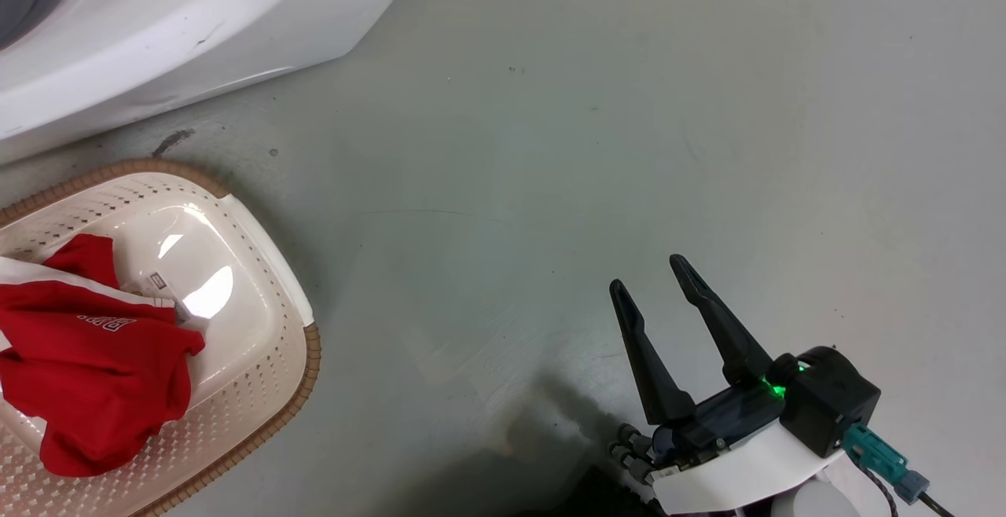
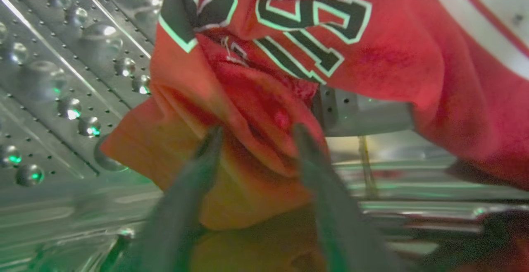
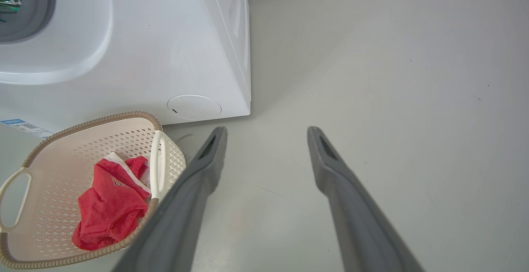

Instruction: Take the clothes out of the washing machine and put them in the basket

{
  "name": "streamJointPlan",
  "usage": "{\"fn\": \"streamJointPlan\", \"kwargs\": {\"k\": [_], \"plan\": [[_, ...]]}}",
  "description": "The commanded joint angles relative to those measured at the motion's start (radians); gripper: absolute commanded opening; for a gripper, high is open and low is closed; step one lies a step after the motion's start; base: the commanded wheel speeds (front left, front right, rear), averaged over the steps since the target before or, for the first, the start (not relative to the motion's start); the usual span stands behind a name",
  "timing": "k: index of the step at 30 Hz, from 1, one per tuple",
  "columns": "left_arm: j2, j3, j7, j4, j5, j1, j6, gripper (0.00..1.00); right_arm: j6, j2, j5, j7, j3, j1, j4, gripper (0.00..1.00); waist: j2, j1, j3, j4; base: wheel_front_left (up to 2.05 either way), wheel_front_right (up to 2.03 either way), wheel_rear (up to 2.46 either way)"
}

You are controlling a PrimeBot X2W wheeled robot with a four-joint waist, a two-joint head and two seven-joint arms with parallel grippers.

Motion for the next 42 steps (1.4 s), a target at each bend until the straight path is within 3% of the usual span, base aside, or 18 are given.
{"fn": "streamJointPlan", "kwargs": {"k": [1, 8, 16, 23, 28, 34, 42], "plan": [[0.021, 0.011, 0.010, -0.005, -0.007, 0.046, 0.021, 0.00, -0.001, 0.002, 0.008, -0.007, 0.003, 0.002, 0.000, 1.00, 0.0000, -0.0001, -0.001, -0.002, 0.00, 0.00, 0.00], [0.037, 0.010, -0.113, -0.169, -0.003, 0.101, 0.063, 0.00, -0.001, 0.001, 0.010, -0.009, 0.006, -0.020, 0.007, 1.00, 0.0000, -0.0001, -0.015, 0.004, 0.00, 0.00, 0.00], [0.016, 0.011, -0.342, -0.242, -0.022, 0.172, 0.068, 0.00, -0.001, 0.001, -0.003, -0.002, -0.010, -0.043, 0.016, 1.00, 0.0000, -0.0001, -0.061, 0.024, 0.00, 0.00, 0.00], [-0.054, 0.028, -0.616, -0.182, -0.071, 0.266, 0.073, 0.00, -0.001, 0.001, -0.012, 0.004, -0.051, -0.062, 0.033, 1.00, 0.0000, -0.0001, -0.162, 0.059, 0.00, 0.00, 0.00], [-0.116, 0.043, -0.791, -0.086, -0.124, 0.342, 0.038, 0.00, -0.001, 0.001, -0.024, 0.017, -0.081, -0.057, 0.047, 1.00, 0.0000, -0.0001, -0.264, 0.091, 0.00, 0.00, 0.00], [-0.178, 0.060, -0.853, -0.029, -0.158, 0.469, 0.002, 0.00, -0.001, 0.001, -0.039, 0.041, -0.127, -0.025, 0.068, 1.00, 0.0000, -0.0001, -0.408, 0.126, 0.00, 0.00, 0.00], [-0.248, 0.136, -0.855, -0.218, -0.178, 0.705, 0.002, 0.00, -0.001, 0.001, -0.050, 0.073, -0.168, 0.033, 0.074, 1.00, 0.0000, -0.0001, -0.562, 0.160, 0.00, 0.00, 0.00]]}}
